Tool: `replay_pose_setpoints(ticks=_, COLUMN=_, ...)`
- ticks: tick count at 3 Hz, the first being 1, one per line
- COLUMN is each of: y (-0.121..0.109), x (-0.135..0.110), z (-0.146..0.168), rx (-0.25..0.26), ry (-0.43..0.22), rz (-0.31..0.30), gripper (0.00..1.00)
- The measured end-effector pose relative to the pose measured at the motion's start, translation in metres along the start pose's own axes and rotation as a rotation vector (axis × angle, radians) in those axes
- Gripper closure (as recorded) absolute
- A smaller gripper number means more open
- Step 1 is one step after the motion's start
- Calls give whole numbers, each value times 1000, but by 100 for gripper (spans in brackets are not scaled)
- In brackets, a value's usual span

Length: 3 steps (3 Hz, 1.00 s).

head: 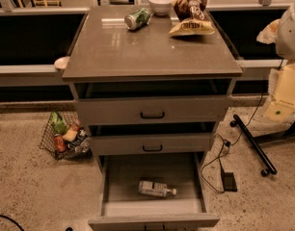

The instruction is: Pick blue plastic bottle from bottom drawer and place on counter

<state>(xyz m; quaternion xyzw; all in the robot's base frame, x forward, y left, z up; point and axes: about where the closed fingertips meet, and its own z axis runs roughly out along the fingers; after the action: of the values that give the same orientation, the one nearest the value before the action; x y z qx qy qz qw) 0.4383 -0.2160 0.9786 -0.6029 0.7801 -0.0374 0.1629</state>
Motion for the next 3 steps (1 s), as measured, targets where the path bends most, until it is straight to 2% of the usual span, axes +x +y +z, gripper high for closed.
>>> replay_pose_setpoints(ticks=1, y=0, x=0, z=0, rx=0, ry=0, rz=0, gripper=0)
replay_pose_setpoints(ticks=2, y=1, x=-1, z=34, rx=-25, ry=-20, rz=-28, gripper=0)
replay_pose_setpoints(ticks=3, y=12, x=1, z=98, rx=-77, ry=-65, rz=-50, gripper=0)
